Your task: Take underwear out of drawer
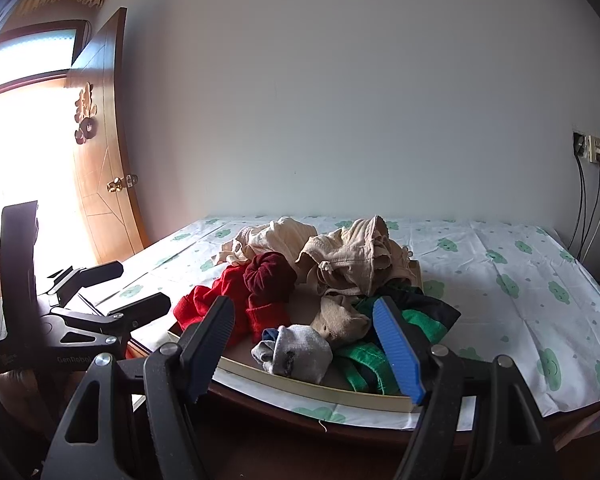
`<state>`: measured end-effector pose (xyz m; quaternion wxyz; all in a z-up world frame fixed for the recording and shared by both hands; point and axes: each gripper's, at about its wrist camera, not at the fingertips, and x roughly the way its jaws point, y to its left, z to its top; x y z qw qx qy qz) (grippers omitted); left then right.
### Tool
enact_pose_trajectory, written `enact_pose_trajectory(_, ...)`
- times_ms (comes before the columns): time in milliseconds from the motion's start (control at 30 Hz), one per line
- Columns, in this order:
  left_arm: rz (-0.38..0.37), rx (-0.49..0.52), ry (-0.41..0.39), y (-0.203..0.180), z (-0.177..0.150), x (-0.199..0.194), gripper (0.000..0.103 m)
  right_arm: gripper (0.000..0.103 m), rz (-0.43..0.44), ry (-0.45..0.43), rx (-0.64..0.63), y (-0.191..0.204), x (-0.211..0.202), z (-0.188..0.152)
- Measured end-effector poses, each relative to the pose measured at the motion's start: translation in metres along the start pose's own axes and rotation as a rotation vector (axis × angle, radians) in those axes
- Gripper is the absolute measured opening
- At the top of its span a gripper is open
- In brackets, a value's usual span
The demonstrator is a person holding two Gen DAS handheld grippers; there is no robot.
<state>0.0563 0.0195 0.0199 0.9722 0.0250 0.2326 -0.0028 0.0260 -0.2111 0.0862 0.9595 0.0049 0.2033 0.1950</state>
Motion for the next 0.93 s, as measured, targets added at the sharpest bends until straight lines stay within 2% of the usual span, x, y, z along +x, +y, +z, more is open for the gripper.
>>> enact_pose_trajectory(633, 0.012, -0.007, 0.033, 0.003, -0.005, 0.012, 0.103, 0.074, 0.012, 0.025, -0.015, -0.003, 0.007, -0.004)
enact_pose_trajectory(933, 0.003, 0.04, 0.013, -0.005, -0.005, 0.011, 0.103, 0.074, 0.011, 0.032, -0.015, -0.005, 0.009, -0.005)
